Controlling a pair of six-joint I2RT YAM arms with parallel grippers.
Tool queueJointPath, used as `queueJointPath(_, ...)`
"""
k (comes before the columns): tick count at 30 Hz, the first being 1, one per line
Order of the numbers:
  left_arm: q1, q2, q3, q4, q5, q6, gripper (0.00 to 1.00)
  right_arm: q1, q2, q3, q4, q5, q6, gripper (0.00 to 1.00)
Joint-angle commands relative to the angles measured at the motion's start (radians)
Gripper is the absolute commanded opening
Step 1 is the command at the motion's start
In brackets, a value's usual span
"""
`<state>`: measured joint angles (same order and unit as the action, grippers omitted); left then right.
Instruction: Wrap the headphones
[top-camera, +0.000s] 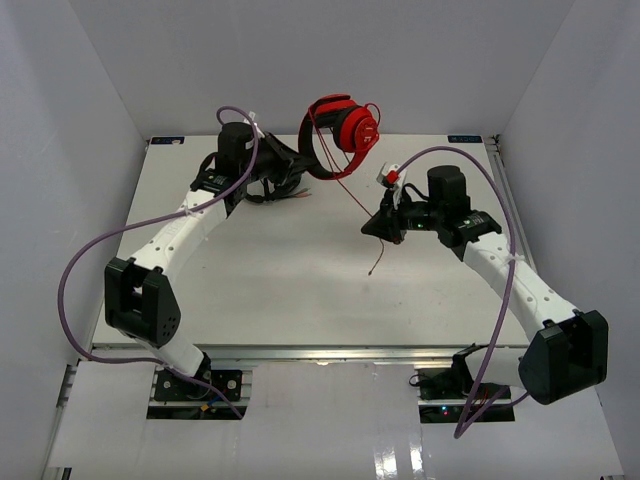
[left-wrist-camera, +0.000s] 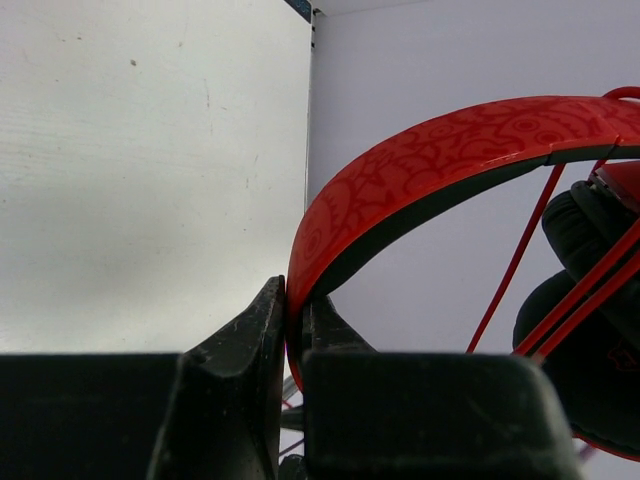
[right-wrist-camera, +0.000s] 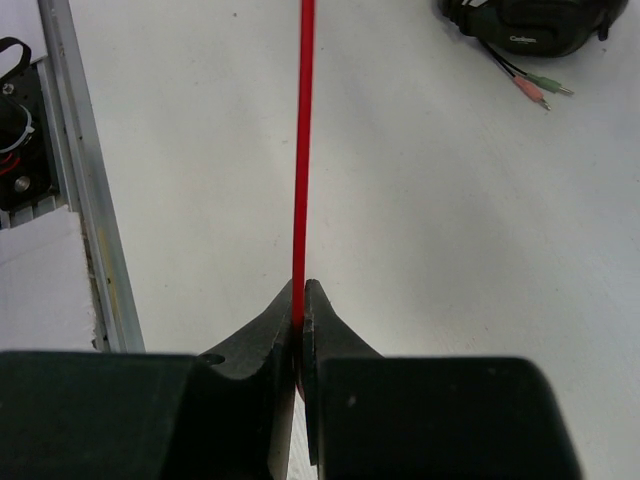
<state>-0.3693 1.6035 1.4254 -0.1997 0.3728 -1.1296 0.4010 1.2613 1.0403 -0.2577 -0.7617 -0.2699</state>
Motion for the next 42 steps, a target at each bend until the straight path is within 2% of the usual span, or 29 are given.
queueJointPath(1, 0.043, -0.119, 0.04, 0.097, 0.089, -0.023, 0.0, -0.091, -0.036, -0.025, -0.029, -0.094, -0.045, 0.08)
queueJointPath(10, 0.044, -0.134, 0.062, 0.006, 0.265, 0.129, 0.0, -0.181, 0.005, 0.016, -0.034, -0.16, -0.07, 0.08)
queueJointPath(16, 0.044, -0.141, 0.058, -0.093, 0.428, 0.303, 0.0, -0.192, 0.051, 0.047, -0.038, -0.149, -0.103, 0.08)
queueJointPath(22, 0.041, -0.199, -0.02, -0.195, 0.586, 0.521, 0.0, -0.2, 0.104, 0.074, -0.064, -0.143, -0.141, 0.08)
queueJointPath(30, 0.028, -0.282, -0.114, -0.28, 0.606, 0.661, 0.0, -0.202, 0.131, 0.071, -0.027, -0.016, -0.154, 0.08)
queueJointPath(36, 0.014, -0.299, -0.092, -0.289, 0.585, 0.623, 0.0, -0.2, 0.118, 0.014, 0.134, 0.09, -0.055, 0.08)
queueJointPath(42, -0.004, -0.328, -0.088, -0.337, 0.563, 0.643, 0.0, -0.198, 0.154, 0.018, 0.196, 0.163, -0.054, 0.09)
